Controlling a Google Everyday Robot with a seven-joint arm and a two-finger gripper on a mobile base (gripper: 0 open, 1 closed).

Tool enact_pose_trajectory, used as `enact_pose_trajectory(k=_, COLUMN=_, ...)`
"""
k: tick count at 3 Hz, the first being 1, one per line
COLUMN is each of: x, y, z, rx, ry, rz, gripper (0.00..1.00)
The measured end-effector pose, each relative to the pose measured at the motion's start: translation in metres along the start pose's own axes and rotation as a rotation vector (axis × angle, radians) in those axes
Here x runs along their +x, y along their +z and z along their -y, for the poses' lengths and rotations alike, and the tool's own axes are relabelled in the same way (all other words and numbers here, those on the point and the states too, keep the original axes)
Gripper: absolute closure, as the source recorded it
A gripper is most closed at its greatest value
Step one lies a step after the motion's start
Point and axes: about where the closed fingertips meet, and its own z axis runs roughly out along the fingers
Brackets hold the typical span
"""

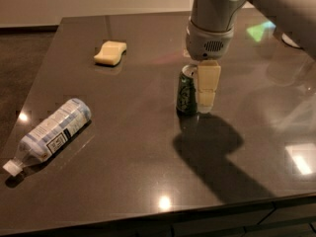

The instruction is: Knock green can over

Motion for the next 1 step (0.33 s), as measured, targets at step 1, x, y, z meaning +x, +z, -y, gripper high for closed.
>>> enact_pose_trajectory(k=1, x=0.0, y=0.0, z=0.0, rx=0.0, ry=0.0, rz=0.0, gripper=0.0)
